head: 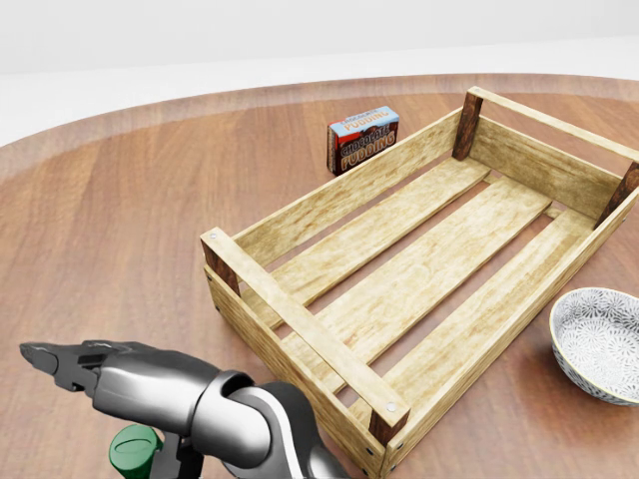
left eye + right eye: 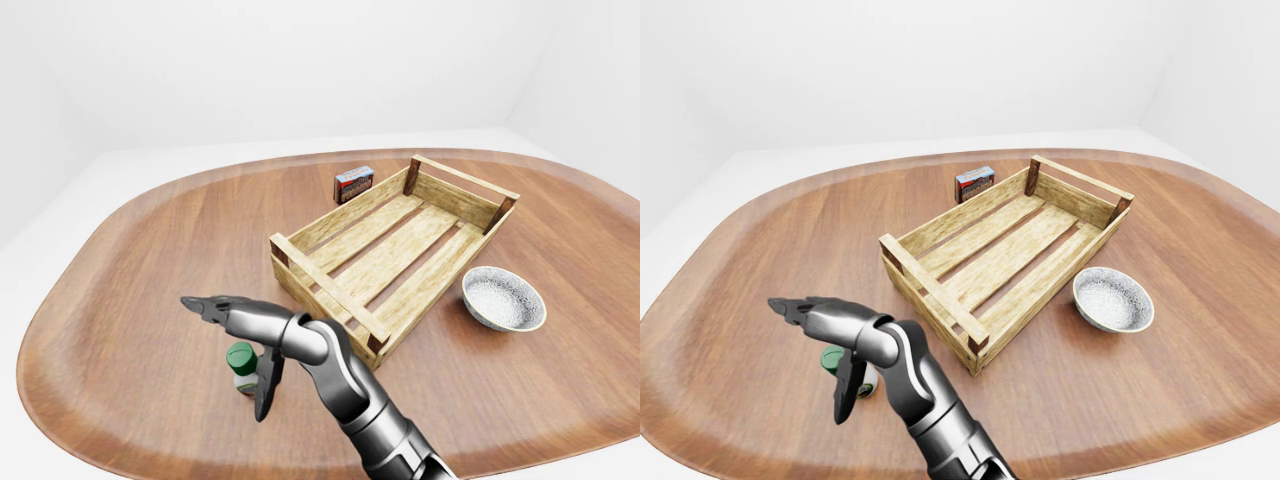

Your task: Pick up the salad dressing and put it in the tray.

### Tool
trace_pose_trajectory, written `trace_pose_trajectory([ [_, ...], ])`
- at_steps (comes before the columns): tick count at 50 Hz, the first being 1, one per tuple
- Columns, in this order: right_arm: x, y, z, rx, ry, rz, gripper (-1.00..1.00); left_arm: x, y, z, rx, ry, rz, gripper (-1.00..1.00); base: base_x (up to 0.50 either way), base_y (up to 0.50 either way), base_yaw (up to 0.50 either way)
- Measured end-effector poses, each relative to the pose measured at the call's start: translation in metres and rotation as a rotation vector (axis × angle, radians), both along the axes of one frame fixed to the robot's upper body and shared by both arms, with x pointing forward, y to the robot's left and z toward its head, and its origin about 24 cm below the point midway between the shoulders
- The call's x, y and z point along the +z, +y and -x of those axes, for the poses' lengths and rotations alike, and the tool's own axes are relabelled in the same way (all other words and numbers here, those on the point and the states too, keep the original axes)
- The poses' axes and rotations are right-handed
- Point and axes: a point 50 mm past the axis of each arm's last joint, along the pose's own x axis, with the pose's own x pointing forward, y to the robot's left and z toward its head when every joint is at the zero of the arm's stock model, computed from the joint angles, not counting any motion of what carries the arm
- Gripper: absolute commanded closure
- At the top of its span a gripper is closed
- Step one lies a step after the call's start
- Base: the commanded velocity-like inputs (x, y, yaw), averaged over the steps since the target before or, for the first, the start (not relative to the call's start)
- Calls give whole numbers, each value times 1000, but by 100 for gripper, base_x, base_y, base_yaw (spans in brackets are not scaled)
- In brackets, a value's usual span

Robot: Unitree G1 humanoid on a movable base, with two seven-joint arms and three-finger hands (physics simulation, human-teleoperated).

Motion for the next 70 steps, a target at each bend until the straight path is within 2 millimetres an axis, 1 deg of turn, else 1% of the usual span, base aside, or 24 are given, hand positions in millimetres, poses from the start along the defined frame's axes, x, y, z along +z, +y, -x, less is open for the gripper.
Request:
trace_pose_trajectory([
  [5, -11, 3, 1, -21, -9, 87, -100, -1, 1, 0, 1, 0, 2, -100, 0, 0, 0],
  [9, -18, 9, 2, -20, -8, 140, -100, -2, 1, -1, 0, 1, 2, -100, 0, 0, 0],
  [16, -39, 9, -11, -29, 36, 266, -100, -3, 1, -1, -2, 2, 3, -100, 0, 0, 0],
  [21, -50, 7, -16, -32, 71, 320, -100, -4, 1, -1, -2, 3, 5, -100, 0, 0, 0],
  [22, -52, 7, -17, -32, 79, 324, -97, -5, 1, -1, -3, 3, 5, -100, 0, 0, 0],
  [23, -53, 7, -17, -32, 85, 327, 100, -5, 1, -1, -3, 3, 5, -100, 0, 0, 0],
  [28, -58, 7, -15, -29, 102, 336, 100, -5, 1, -1, -3, 4, 6, -100, 0, 0, 0],
  [36, -55, 7, -14, -28, 80, 335, 100, -6, 1, -2, -6, 6, 6, -100, 0, 0, 0],
  [44, -58, 7, -13, -30, 80, 351, 100, -6, 0, -3, -8, 7, 6, -100, 0, 0, 0],
  [51, -49, 6, -17, -45, 25, 367, 100, -6, 0, -5, -11, 9, 6, -100, 0, 0, 0],
  [56, -34, 4, -23, -73, -61, 374, 100, -7, -1, -6, -15, 11, 6, -100, 0, 0, 0],
  [58, -25, 3, -26, -91, -110, 375, 100, -7, -2, -7, -17, 12, 5, -100, 0, 0, 0],
  [62, -2, 1, -33, -134, -216, 371, 100, -7, -3, -8, -21, 14, 5, -100, 0, 0, 0],
  [70, 51, -5, -43, -223, -430, 339, 100, -8, -4, -11, -29, 18, 4, -100, 0, 0, 0],
])
